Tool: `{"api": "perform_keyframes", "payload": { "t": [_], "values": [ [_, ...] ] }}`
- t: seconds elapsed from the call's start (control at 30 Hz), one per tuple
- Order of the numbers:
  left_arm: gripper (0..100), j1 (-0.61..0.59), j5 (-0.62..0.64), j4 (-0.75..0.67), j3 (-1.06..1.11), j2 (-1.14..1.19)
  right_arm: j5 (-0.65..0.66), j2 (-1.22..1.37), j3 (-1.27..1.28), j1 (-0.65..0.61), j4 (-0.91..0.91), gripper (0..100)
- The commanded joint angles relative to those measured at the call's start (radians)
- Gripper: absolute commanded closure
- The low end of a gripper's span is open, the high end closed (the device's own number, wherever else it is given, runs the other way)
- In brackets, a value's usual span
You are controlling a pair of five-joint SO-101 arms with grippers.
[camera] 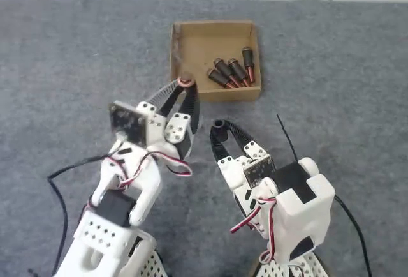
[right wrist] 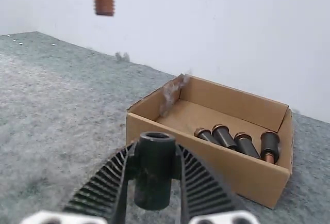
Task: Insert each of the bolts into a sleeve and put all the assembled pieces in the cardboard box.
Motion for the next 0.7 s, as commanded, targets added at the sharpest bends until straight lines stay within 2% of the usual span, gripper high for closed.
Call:
{"api": "perform_keyframes", "payload": {
  "t": [0.0, 0.3, 0.43, 0.67],
  "values": [
    [99, 0.035, 0.011, -0.040, -0.131, 0.121, 0.015, -0.058, 0.031, -0.007, -0.030, 99.2],
    [99, 0.089, 0.011, -0.046, -0.189, 0.264, 0.015, -0.058, 0.031, -0.007, -0.031, 99.2],
    [99, 0.083, 0.015, -0.132, -0.185, 0.353, 0.015, -0.059, 0.031, -0.007, -0.033, 99.2],
    [99, 0.084, 0.216, -0.147, -0.186, 0.425, 0.015, -0.059, 0.029, -0.002, -0.033, 99.2]
  ]
}}
